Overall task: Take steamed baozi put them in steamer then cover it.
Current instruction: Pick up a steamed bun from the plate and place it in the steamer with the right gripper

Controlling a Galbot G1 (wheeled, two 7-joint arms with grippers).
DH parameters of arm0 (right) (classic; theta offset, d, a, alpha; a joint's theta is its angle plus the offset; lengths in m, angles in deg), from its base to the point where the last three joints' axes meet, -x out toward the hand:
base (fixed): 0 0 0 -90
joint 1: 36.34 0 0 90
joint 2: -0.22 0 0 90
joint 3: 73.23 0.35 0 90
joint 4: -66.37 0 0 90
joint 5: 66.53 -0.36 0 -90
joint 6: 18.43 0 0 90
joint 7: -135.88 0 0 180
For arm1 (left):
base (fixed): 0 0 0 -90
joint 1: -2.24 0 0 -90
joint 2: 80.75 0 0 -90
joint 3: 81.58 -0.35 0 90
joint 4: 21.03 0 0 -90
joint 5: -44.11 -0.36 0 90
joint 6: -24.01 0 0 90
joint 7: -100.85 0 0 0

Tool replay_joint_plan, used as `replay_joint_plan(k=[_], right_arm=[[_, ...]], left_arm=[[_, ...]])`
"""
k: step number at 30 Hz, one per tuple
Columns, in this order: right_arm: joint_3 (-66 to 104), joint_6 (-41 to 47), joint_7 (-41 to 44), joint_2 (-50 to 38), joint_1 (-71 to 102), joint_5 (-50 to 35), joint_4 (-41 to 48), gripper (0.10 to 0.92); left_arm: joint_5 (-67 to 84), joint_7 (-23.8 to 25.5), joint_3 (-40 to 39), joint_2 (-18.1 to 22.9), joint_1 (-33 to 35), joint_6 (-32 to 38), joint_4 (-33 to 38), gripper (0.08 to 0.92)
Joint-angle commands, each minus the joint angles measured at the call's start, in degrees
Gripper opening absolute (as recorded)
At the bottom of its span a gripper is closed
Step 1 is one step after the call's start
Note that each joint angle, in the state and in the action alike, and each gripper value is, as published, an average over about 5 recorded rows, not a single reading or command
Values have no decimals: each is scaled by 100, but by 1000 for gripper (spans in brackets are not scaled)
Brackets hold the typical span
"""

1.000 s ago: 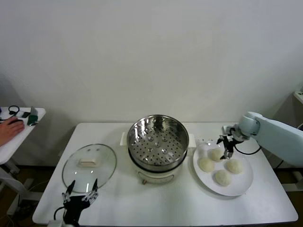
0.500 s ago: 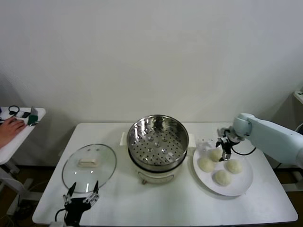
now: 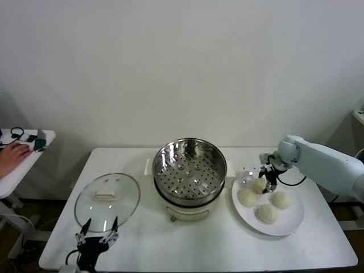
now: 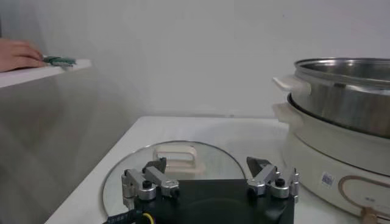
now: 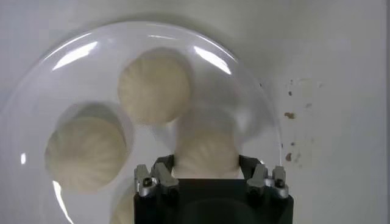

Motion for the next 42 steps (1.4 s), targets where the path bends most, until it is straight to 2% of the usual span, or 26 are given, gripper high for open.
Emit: replay_joint_plan(k=[1,7,13,18,23,29,37,42], right_arm=[[-539,-173,105,-139,-882,-227,-525,712],[-1668,-895,255,-93,-2945,-356,-1492,712],[-2292,-1650,208,552,-4659,-750,-2245,705],[-2030,-2276,83,1244,-4926,-680,-2520,701],[-1803,-2955,-63,1886,-4369,-372,-2712,683],[-1610,-3608,-269,2375,-3264,605,-2288,656],[-1252,-3969,-563,2592,-2005,2086,-1328,645],[-992,-4154,-639,2731,-1564,2561,-620,645]], left_arm=[[-3,-7,-29,13,-21,-9,-9,823],[-3,-10,-29,-9,-21,-7,31,823],[-62,-8,-30,-45,-47,5,37,823],[-78,-5,-43,-61,-65,-3,62,823],[-107,-4,-9,-59,-84,1,96,823],[-100,-3,52,-72,-91,6,113,823],[-113,-8,51,-89,-76,42,68,823],[-151,-9,21,-82,-80,63,27,823]])
